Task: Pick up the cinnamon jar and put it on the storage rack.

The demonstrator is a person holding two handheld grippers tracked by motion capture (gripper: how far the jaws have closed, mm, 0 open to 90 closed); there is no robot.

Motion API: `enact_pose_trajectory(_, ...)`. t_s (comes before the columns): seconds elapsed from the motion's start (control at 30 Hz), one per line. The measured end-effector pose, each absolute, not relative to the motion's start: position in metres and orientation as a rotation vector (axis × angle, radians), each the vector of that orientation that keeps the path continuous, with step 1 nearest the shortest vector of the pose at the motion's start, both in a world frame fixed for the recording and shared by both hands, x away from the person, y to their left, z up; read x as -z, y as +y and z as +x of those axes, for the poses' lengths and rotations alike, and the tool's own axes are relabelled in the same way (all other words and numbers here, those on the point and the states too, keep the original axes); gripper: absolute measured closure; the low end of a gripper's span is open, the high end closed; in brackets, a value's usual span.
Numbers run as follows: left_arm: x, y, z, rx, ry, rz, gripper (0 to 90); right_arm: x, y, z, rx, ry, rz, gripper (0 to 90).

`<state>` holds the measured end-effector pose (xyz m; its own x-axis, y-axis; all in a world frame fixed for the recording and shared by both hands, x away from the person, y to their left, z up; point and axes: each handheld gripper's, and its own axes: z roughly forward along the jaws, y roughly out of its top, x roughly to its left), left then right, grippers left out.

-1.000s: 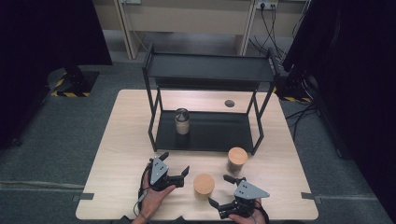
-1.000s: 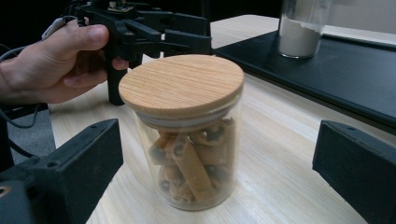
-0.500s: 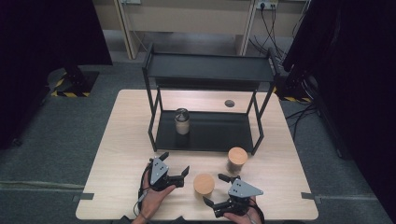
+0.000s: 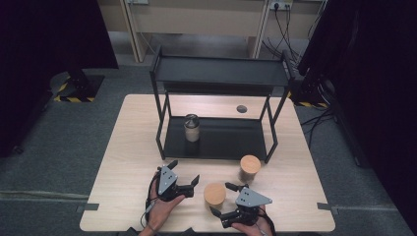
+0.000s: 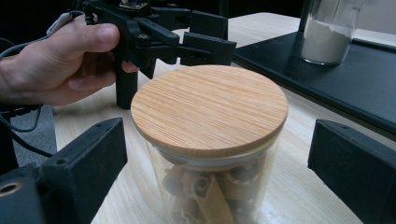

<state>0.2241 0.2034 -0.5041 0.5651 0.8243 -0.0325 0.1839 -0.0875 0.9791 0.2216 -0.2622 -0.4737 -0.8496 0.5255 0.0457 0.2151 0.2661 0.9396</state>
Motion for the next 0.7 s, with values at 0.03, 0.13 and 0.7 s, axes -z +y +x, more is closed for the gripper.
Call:
enact_pose_trajectory(0.03, 0.504, 0.203, 0.224, -0.667, 0.871, 1.602, 3.5, 0.474, -0.262, 0.222, -1.612, 2.266, 0.682, 5.7)
enact_pose_trajectory(0.13, 0.504, 0.203, 0.224, -0.667, 0.870, 1.602, 3.5, 0.474, -0.260, 0.223, -1.611, 2.270, 0.678, 6.6)
enact_pose_trajectory(0.7, 0.504, 0.203, 0.224, -0.667, 0.870, 1.601, 3.5, 0.471, -0.249, 0.229, -1.587, 2.305, 0.646, 15.7)
